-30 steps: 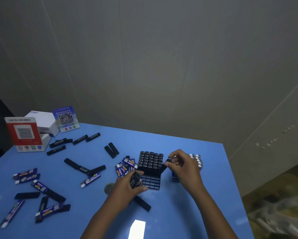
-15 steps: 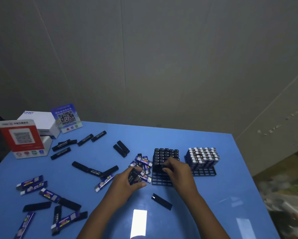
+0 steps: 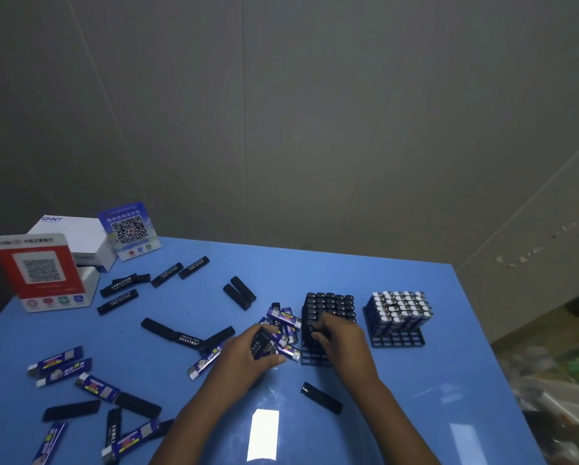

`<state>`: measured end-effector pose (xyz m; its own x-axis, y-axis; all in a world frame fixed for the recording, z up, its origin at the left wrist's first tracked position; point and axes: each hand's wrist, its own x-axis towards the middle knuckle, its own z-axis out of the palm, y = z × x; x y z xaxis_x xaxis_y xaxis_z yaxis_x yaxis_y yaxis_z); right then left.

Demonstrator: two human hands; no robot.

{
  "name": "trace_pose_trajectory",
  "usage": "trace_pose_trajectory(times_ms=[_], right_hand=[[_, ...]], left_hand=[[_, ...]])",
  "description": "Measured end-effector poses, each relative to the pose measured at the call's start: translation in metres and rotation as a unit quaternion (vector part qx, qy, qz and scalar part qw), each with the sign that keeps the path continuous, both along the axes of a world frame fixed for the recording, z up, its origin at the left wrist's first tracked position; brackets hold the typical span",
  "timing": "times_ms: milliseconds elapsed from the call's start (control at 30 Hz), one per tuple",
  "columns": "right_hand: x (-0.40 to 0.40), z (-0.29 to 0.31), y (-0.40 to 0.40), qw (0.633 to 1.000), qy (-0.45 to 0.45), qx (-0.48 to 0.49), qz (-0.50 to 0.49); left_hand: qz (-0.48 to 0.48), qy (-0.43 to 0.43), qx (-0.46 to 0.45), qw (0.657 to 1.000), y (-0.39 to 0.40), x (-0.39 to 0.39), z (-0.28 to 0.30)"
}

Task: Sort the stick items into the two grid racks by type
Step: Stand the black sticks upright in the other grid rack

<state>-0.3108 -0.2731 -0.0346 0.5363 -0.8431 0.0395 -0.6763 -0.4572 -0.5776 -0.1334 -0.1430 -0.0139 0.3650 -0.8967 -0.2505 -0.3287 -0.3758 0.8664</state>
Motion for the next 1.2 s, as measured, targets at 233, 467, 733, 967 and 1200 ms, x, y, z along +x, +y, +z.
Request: trace_pose_trajectory(times_ms=[233,467,733,967,1200], right_hand=[[0.0,-0.005,-0.001,0.998,0.045,-0.04,0.031],[-0.005,0.001,-0.012,0.995,0.061,-0.035,0.067],[-0.016,0.039,-0.004,0.985,-0.12,0.121,0.026],[-0.018,0.072,0.012,0.946,-0.227,0.221,0.067],[-0.034,0.071,0.019,0.959,-0.207,0.171,0.093]], left_hand=[[0.005,-0.004,-0.004,1.0,-0.004,0.002,-0.004],[-0.001,0.001,-0.015,1.0,-0.01,-0.005,-0.001],[-0.015,0.016,-0.035,0.999,-0.022,-0.023,0.004],[-0.041,0.004,-0.041,0.998,-0.026,-0.047,0.012],[-0.051,-0.01,-0.026,0.998,-0.028,-0.072,0.016]])
